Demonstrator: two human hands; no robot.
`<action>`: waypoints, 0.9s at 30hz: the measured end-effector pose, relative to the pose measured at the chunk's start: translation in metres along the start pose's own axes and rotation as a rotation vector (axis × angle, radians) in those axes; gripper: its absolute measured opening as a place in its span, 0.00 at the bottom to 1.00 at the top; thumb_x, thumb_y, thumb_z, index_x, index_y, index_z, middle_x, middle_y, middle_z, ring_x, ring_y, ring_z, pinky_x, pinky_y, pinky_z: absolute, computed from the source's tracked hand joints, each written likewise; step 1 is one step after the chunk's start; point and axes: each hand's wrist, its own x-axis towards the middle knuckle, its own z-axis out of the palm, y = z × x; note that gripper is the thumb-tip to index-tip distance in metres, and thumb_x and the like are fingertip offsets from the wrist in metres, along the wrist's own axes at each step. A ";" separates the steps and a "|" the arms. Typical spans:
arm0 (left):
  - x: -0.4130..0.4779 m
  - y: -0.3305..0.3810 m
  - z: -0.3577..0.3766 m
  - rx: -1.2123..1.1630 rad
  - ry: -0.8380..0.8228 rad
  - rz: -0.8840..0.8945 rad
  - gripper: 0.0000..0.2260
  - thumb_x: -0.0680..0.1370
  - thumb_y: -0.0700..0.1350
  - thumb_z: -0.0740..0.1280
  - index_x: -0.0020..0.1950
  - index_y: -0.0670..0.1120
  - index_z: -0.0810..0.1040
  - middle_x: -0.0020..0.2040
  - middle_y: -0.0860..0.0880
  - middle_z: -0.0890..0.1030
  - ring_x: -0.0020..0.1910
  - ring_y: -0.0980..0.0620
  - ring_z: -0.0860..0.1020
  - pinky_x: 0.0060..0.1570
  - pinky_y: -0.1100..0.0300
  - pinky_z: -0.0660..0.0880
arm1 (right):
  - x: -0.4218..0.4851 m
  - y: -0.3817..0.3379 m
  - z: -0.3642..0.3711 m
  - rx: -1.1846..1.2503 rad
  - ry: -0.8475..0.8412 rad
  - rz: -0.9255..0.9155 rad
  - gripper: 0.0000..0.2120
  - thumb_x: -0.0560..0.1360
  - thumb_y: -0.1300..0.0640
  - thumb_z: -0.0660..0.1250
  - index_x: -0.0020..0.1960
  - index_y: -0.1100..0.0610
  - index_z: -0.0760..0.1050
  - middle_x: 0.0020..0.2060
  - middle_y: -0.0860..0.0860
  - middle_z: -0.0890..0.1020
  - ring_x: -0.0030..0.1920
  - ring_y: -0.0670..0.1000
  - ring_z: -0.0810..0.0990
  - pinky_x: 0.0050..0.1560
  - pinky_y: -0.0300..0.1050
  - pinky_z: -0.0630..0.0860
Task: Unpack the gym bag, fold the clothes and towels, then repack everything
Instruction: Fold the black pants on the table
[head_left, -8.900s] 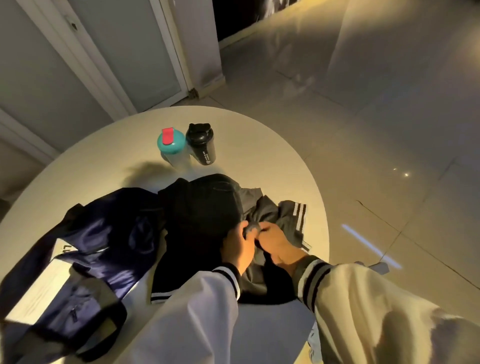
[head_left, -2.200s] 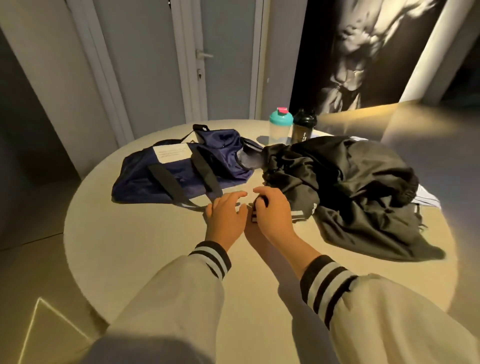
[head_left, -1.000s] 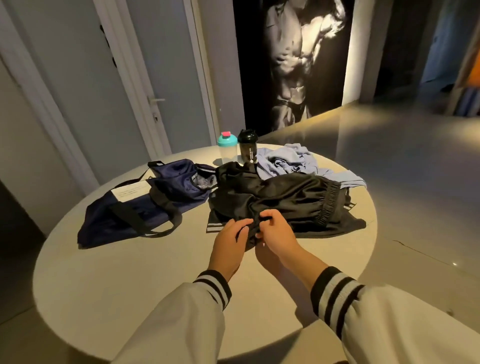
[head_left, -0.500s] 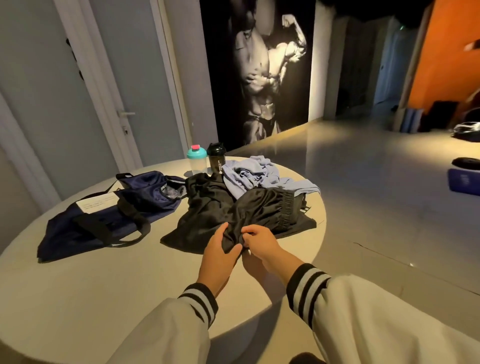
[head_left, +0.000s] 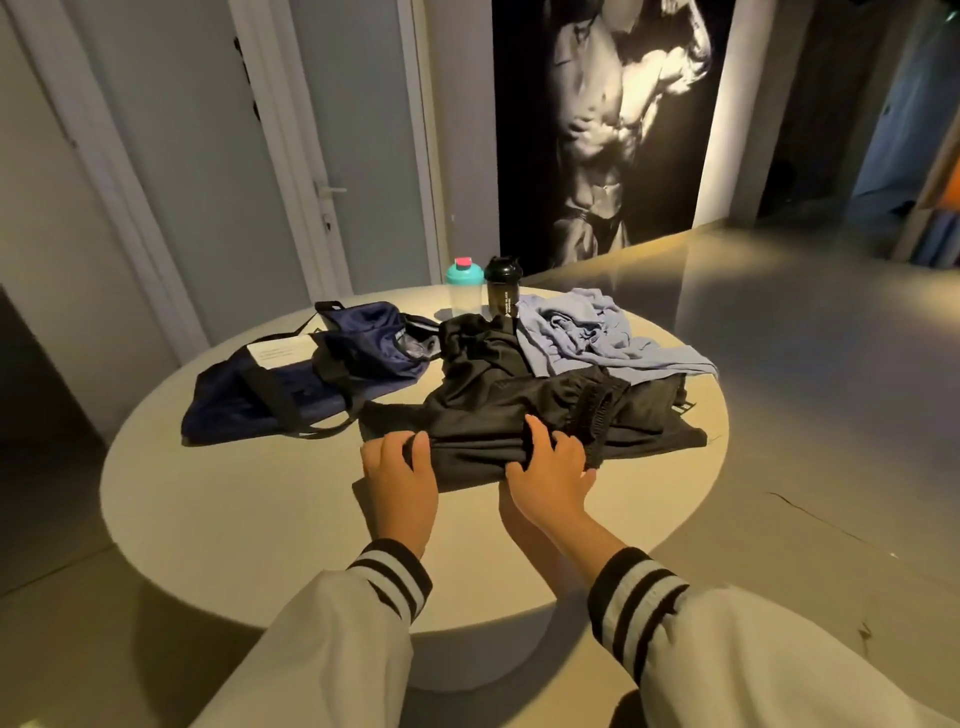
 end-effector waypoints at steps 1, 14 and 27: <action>0.001 -0.004 -0.002 0.027 0.014 0.008 0.11 0.83 0.58 0.59 0.56 0.53 0.75 0.62 0.50 0.69 0.54 0.46 0.74 0.65 0.43 0.72 | 0.003 0.000 0.003 0.006 -0.003 -0.017 0.21 0.81 0.51 0.61 0.73 0.44 0.67 0.70 0.53 0.72 0.74 0.58 0.62 0.74 0.68 0.51; 0.005 -0.010 -0.020 0.052 -0.375 0.218 0.18 0.83 0.60 0.57 0.72 0.59 0.70 0.68 0.55 0.74 0.65 0.56 0.67 0.74 0.44 0.62 | -0.011 -0.023 0.020 0.483 0.191 -0.301 0.15 0.77 0.61 0.65 0.62 0.53 0.77 0.65 0.51 0.70 0.63 0.46 0.69 0.65 0.43 0.69; -0.006 -0.010 -0.027 -0.044 -0.238 0.090 0.07 0.80 0.56 0.63 0.57 0.59 0.74 0.48 0.56 0.81 0.51 0.53 0.79 0.52 0.46 0.81 | -0.010 -0.002 0.031 0.440 -0.007 -0.419 0.18 0.82 0.54 0.61 0.72 0.52 0.70 0.64 0.48 0.77 0.65 0.50 0.74 0.74 0.55 0.64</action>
